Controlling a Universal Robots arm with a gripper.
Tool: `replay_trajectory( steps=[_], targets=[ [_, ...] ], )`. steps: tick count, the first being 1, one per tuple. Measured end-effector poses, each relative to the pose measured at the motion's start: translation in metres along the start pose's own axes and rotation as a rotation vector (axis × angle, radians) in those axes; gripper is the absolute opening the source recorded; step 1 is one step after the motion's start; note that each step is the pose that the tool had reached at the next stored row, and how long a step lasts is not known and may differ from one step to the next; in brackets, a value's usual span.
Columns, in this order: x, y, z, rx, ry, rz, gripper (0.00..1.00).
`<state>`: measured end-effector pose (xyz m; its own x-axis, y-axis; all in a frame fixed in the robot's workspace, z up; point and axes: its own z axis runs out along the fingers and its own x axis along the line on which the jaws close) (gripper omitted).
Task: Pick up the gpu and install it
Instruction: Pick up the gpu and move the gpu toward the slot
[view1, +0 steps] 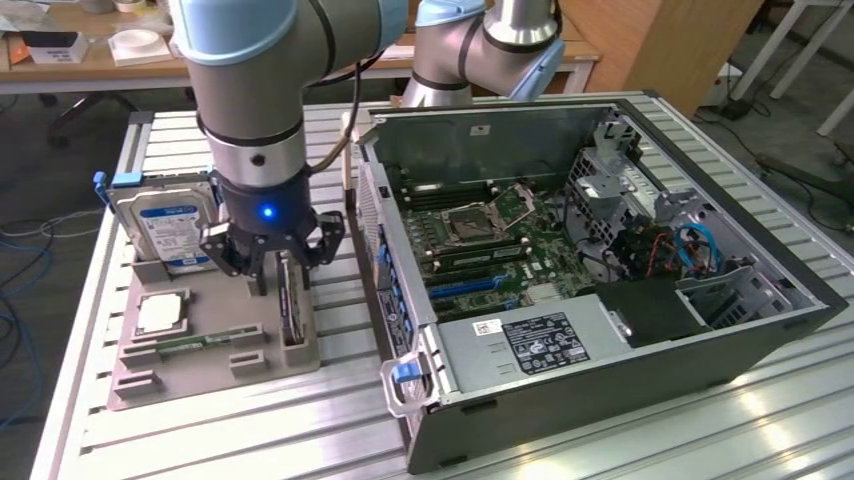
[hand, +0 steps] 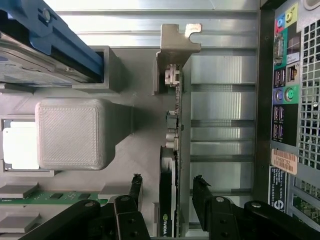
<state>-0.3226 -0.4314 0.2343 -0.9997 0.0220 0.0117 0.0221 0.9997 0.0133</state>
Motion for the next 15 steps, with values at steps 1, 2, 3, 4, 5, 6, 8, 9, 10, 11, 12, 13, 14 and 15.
replay_trajectory(
  steps=[1, 2, 3, 4, 5, 6, 8, 9, 10, 11, 12, 13, 14, 15],
  targets=[
    [0.0000, 0.0000, 0.0001, 0.0003, 0.0000, 0.000, 0.53],
    [0.0000, 0.0000, 0.0003, 0.0003, 0.0000, 0.000, 0.53],
    [0.0000, 0.0000, 0.0005, 0.0002, 0.0000, 0.000, 0.53],
    [-0.0001, 0.0000, 0.0011, 0.0000, -0.0003, 0.000, 0.53],
    [-0.0001, 0.0000, 0.0016, 0.0000, -0.0003, 0.000, 0.53],
    [-0.0001, 0.0000, 0.0022, 0.0001, -0.0002, 0.000, 0.53],
    [-0.0002, 0.0000, 0.0035, 0.0001, -0.0003, 0.000, 0.53],
    [-0.0002, 0.0002, 0.0040, 0.0002, -0.0002, 0.000, 0.53],
    [-0.0002, 0.0007, 0.0045, 0.0003, 0.0000, 0.000, 0.53],
    [-0.0002, 0.0015, 0.0049, 0.0003, 0.0000, 0.000, 0.53],
    [-0.0001, 0.0028, 0.0054, 0.0002, -0.0002, 0.000, 0.53],
    [-0.0001, 0.0043, 0.0056, 0.0003, -0.0001, 0.000, 0.53],
    [-0.0001, 0.0058, 0.0059, 0.0003, -0.0001, 0.000, 0.53],
    [0.0000, 0.0072, 0.0063, 0.0004, -0.0001, 0.000, 0.53]
  ],
)
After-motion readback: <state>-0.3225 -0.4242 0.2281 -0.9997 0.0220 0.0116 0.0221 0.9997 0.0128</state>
